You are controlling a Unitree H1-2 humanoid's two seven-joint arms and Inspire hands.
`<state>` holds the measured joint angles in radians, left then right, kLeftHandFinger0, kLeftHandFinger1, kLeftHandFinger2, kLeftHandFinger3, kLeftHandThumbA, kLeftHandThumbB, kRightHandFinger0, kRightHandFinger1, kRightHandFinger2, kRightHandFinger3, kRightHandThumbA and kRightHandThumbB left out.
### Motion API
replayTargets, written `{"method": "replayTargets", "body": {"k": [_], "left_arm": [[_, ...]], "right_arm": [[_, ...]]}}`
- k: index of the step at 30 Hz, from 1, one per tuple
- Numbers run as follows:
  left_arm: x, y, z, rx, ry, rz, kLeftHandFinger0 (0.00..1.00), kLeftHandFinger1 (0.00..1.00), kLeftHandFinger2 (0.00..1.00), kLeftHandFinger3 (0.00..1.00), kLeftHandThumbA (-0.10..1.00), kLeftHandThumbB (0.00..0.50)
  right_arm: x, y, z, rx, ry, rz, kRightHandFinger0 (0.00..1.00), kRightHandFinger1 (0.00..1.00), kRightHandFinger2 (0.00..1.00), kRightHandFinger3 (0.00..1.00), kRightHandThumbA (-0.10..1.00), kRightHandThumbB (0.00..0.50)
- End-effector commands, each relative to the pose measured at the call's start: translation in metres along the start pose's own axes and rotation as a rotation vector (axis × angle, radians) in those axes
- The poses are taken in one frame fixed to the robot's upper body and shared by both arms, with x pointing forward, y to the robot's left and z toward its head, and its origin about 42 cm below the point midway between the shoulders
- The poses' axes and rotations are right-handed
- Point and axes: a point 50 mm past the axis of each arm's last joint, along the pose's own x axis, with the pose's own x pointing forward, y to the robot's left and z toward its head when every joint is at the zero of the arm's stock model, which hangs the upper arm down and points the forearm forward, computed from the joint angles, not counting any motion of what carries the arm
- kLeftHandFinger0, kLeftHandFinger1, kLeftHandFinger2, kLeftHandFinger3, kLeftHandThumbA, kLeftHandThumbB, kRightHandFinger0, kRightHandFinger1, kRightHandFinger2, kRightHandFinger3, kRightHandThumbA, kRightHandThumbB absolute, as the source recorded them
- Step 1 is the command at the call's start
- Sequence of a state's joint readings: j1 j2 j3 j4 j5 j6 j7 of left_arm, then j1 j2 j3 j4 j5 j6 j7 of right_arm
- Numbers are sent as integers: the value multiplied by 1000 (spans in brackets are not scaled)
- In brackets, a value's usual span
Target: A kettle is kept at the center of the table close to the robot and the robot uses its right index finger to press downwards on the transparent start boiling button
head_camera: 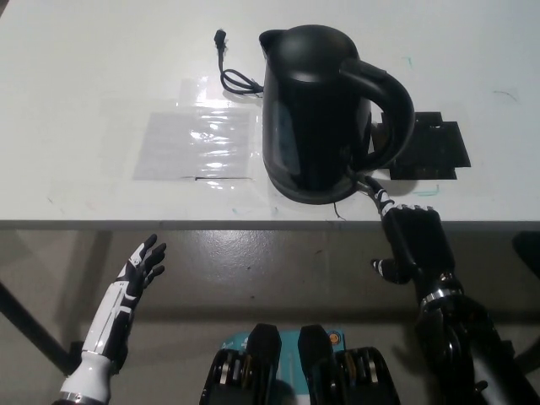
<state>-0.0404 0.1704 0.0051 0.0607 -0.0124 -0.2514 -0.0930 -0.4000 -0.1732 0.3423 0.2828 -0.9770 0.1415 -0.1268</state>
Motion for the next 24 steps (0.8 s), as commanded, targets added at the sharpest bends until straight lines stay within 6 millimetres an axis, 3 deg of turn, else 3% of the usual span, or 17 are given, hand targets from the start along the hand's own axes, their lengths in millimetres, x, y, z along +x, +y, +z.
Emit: {"method": "replayTargets", "body": {"k": [1, 24], "left_arm": [[8, 4, 15, 28, -79, -28, 1000, 1000, 1000, 1000, 1000, 333], [9, 5, 16, 21, -86, -29, 1000, 1000, 1000, 1000, 997, 326]], "right_arm": [[15, -17, 7, 22, -20, -50, 0, 0, 0, 1000, 1000, 300], [21, -8, 1, 10, 15, -1, 0, 0, 4, 1000, 1000, 304]]}}
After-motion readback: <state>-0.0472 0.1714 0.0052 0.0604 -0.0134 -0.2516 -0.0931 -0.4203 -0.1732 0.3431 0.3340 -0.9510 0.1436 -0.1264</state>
